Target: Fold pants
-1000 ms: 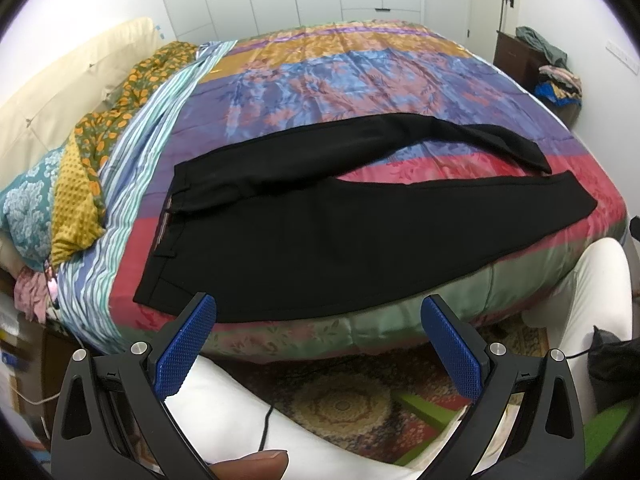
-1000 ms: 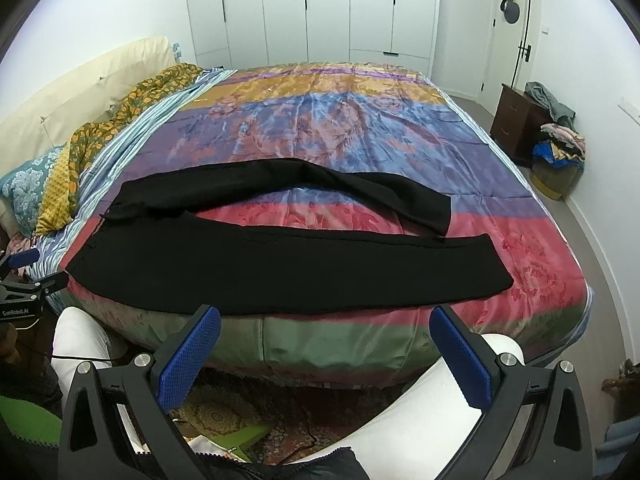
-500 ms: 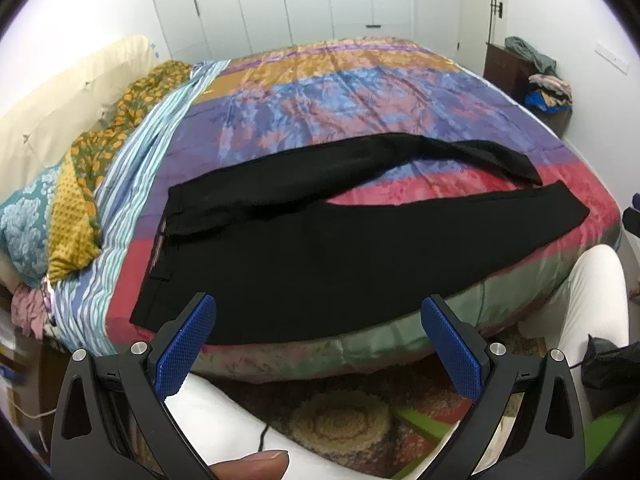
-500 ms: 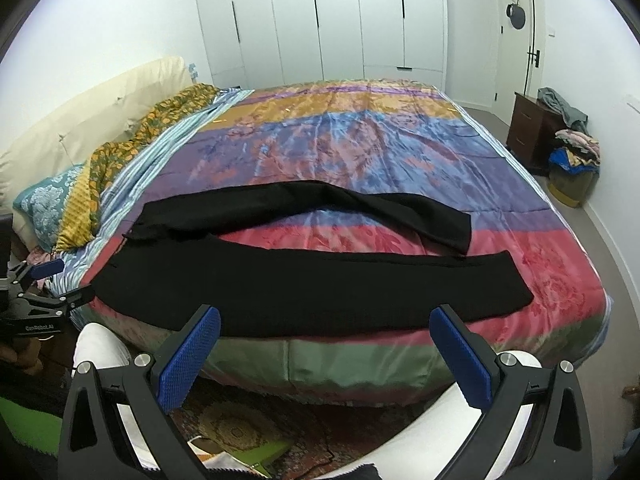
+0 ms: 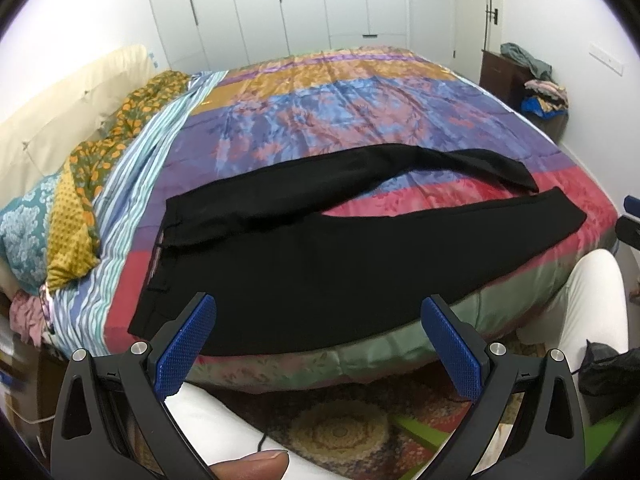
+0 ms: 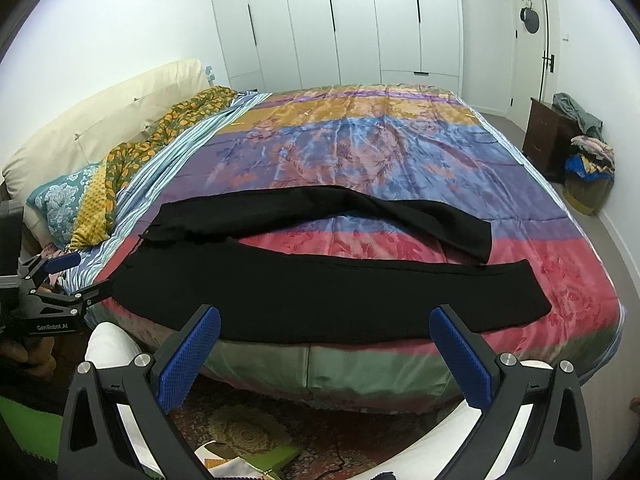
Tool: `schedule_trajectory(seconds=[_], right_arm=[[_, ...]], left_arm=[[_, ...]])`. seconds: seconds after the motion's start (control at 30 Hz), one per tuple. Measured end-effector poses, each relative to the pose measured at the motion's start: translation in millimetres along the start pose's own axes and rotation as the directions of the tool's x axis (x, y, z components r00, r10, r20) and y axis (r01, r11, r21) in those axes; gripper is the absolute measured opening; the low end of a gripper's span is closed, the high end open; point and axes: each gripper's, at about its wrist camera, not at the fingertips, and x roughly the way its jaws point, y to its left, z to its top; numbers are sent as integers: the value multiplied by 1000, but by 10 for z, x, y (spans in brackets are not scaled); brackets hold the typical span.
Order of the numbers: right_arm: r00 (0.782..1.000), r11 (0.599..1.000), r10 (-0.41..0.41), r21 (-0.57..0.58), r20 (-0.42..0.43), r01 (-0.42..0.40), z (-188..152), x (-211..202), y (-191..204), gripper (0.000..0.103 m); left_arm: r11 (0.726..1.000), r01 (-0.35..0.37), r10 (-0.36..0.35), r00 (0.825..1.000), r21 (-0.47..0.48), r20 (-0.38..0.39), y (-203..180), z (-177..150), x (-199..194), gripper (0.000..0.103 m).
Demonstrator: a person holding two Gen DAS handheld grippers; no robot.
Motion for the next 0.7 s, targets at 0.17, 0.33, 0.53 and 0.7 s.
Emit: schedule_trajectory(seconds=[0.17, 0.33, 0.53, 0.7], right_arm=[[1000, 1000, 14, -23, 5, -14, -2, 1, 64, 103], [1000, 1000, 13, -14, 4, -12, -10, 5, 33, 103], [1000, 1000, 15, -20, -4, -16, -19, 49, -7, 103], [985, 964, -150, -207, 90, 166, 195, 524, -496, 103]], left_arm=[[1000, 2, -2, 1000, 8, 6, -44, -2, 5, 102], [1000, 1, -1, 1000, 8, 7, -49, 4, -2, 102], [1000, -2, 2, 1000, 8, 7, -48, 4, 9, 102], [1000, -10, 10, 1000, -10, -23, -24, 2, 129, 102]])
